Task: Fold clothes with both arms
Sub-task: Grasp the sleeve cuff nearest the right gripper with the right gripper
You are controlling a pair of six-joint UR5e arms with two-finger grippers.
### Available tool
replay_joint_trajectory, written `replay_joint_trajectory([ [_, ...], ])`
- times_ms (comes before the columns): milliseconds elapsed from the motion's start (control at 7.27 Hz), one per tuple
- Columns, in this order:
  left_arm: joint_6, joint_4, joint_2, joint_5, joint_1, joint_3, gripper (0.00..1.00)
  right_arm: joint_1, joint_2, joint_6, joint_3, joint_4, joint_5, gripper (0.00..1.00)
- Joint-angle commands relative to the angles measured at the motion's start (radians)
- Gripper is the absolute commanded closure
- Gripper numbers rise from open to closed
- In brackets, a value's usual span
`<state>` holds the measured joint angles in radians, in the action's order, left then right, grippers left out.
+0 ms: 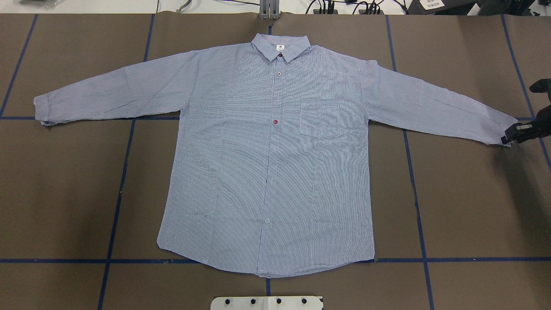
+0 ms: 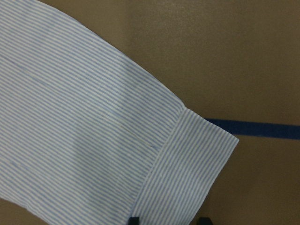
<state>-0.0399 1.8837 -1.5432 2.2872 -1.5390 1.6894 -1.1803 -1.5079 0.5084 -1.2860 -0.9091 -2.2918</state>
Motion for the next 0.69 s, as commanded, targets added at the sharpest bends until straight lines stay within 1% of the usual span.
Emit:
replay_joint_trajectory([
  [0, 0.0, 0.0, 0.0, 0.0, -0.001, 0.001, 0.0, 0.001, -0.001, 0.002, 0.007, -0.002, 0.002, 0.57],
  [138, 0.0, 0.0, 0.0, 0.0, -0.003, 0.004, 0.0, 0.001, -0.001, 0.004, 0.008, -0.002, 0.005, 0.63],
  [275, -0.017, 0.0, 0.0, 0.0, -0.004, 0.018, 0.0, -0.001, -0.001, 0.01, 0.008, -0.001, 0.003, 0.76],
  [413, -0.023, -0.002, 0.001, 0.0, -0.004, 0.022, 0.0, -0.001, 0.0, 0.056, 0.008, 0.001, 0.005, 0.99],
  [550, -0.023, -0.002, 0.002, -0.002, -0.003, 0.023, 0.0, 0.001, 0.0, 0.065, 0.005, 0.002, 0.005, 1.0],
])
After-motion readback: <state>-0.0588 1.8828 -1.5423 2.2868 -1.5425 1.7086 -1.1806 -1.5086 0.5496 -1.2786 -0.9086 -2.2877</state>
